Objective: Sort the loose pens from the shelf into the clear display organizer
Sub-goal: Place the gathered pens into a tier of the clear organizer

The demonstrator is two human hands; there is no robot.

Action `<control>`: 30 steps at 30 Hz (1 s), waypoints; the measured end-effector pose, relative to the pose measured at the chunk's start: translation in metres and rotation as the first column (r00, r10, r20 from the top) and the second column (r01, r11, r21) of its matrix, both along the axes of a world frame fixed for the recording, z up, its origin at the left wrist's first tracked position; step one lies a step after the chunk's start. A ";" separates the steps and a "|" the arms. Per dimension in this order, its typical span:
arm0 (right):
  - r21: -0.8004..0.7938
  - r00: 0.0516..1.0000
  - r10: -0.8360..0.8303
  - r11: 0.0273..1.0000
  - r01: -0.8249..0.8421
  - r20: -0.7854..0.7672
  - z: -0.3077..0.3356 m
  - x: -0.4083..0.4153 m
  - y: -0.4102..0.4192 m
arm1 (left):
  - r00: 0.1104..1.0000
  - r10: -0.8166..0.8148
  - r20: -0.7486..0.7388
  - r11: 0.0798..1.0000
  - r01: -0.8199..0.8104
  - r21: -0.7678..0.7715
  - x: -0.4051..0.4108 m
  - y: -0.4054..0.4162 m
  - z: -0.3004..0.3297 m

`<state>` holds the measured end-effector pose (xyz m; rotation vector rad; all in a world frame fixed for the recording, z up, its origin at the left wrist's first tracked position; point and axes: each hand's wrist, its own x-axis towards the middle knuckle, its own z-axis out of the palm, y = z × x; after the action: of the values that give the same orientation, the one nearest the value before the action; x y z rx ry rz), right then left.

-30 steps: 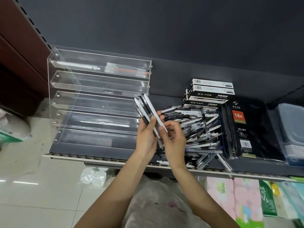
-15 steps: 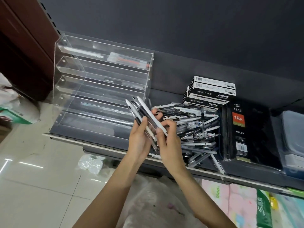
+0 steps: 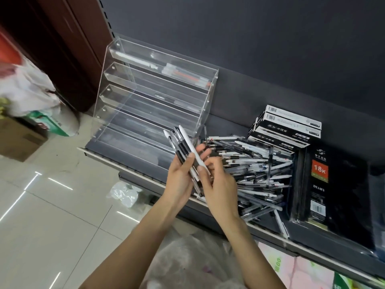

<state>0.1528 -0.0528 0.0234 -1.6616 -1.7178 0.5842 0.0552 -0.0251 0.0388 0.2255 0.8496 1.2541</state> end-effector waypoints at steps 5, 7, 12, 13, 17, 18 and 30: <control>0.056 0.994 -0.042 0.997 0.048 -0.099 0.011 -0.026 0.023 | 0.989 -0.059 -0.133 0.992 0.073 0.101 -0.034 0.015 0.004; 0.031 0.990 -0.029 0.999 0.034 -0.139 0.015 -0.045 0.038 | 0.980 -0.072 -0.183 0.984 0.100 0.150 -0.058 0.028 0.009; 0.102 0.986 -0.069 0.991 0.085 -0.154 0.034 -0.099 0.092 | 0.979 -0.039 -0.202 0.971 0.085 0.224 -0.136 0.079 0.016; 0.145 0.989 -0.084 0.984 0.102 -0.124 0.042 -0.106 0.108 | 0.983 -0.027 -0.183 0.971 0.069 0.228 -0.154 0.090 0.017; 0.305 0.981 -0.155 0.946 0.113 0.117 0.076 -0.127 0.189 | 0.996 0.001 -0.088 0.979 0.017 0.204 -0.220 0.133 0.015; 0.317 0.969 -0.167 0.943 0.103 0.182 0.083 -0.130 0.210 | 0.999 -0.002 -0.049 0.984 0.011 0.180 -0.234 0.140 0.013; -0.029 0.703 0.126 0.989 -0.148 0.700 0.087 -0.165 0.324 | 0.979 -0.045 0.201 0.999 0.045 0.006 -0.265 0.180 -0.004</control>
<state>-0.0119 0.2714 0.1106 -1.8799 -2.3849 -0.0592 -0.2100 0.1546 0.0351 0.1156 0.6659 1.2128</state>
